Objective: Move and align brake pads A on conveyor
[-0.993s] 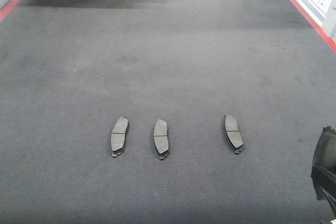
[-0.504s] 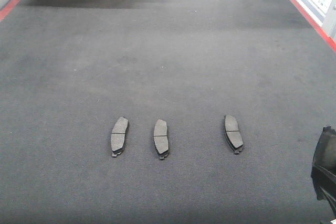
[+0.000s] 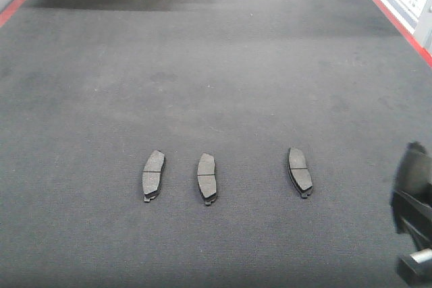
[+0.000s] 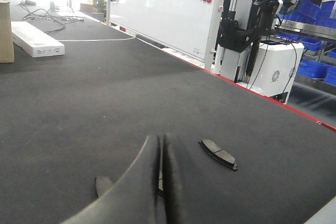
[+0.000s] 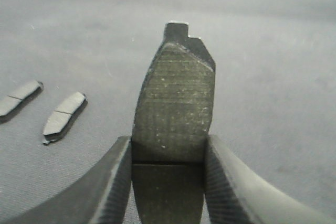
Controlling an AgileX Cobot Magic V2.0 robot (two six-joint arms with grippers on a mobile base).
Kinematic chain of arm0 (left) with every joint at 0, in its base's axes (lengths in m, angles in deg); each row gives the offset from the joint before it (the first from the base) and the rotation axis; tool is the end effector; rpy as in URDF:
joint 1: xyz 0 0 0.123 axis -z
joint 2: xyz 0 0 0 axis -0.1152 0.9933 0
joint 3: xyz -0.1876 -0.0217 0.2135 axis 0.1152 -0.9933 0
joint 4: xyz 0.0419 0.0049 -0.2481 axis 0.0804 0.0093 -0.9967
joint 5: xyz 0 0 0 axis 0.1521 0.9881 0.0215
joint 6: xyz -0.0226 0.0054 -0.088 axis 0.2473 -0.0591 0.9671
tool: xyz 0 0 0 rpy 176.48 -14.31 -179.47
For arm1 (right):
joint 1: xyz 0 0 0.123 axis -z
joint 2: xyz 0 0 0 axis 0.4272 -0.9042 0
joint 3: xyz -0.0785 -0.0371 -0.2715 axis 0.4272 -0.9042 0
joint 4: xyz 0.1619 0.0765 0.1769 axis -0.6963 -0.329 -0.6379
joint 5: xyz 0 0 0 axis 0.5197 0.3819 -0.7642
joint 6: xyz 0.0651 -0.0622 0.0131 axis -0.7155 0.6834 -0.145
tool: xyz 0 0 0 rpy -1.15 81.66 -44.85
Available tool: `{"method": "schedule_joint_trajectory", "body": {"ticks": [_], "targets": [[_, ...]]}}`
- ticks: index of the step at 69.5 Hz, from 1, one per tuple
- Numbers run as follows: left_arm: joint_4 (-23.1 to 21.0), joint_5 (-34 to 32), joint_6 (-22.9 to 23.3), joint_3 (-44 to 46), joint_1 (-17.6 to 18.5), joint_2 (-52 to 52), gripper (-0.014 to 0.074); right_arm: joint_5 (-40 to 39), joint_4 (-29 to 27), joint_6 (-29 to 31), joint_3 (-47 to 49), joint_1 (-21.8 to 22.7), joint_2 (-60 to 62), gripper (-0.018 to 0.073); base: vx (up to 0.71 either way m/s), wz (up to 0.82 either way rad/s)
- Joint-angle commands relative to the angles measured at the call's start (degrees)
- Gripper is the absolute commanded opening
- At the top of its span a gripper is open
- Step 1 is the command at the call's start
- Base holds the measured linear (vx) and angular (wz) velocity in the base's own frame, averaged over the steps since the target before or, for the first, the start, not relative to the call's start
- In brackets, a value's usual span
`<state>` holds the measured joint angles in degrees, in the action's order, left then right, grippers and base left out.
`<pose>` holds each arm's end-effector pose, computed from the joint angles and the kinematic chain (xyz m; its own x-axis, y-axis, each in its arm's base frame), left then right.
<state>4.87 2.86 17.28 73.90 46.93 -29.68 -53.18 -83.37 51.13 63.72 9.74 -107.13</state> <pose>0.0471 -0.0243 0.3101 -0.1002 -0.0745 -0.9922 0.5343 0.8372 -0.1168 0.0998 0.0280 0.2615 -0.3144 -0.0928 -0.9448 -0.2716 0.9624 -0.0041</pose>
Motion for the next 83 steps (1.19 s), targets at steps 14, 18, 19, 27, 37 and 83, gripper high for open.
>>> {"method": "schedule_joint_trajectory", "body": {"ticks": [14,18,19,27,37,83], "targets": [[0.51,-4.11,0.45,1.39,0.33,0.68,-0.0006,-7.29,-0.87,-1.30,10.92,0.16,-21.44,0.0006,0.00,0.00],[0.51,-4.11,0.45,1.39,0.33,0.68,-0.0006,-7.29,-2.20,-1.30,14.03,0.09,-26.38,0.0006,0.00,0.00],[0.51,-4.11,0.45,1.39,0.33,0.68,-0.0006,-7.29,-2.57,-1.30,14.66,0.09,-27.44,0.0006,0.00,0.00],[0.51,-4.11,0.45,1.39,0.33,0.68,-0.0006,-6.66,-4.56,-1.30,19.94,0.09,-36.16,0.0006,0.00,0.00],[0.51,-4.11,0.45,1.39,0.33,0.68,-0.0006,-6.16,-9.72,-1.30,25.42,0.09,-45.92,0.0006,0.00,0.00],[0.51,-4.11,0.45,1.39,0.33,0.68,-0.0006,9.76,-21.09,4.56,47.06,-5.36,-71.07,0.0022,0.00,0.00]]}}
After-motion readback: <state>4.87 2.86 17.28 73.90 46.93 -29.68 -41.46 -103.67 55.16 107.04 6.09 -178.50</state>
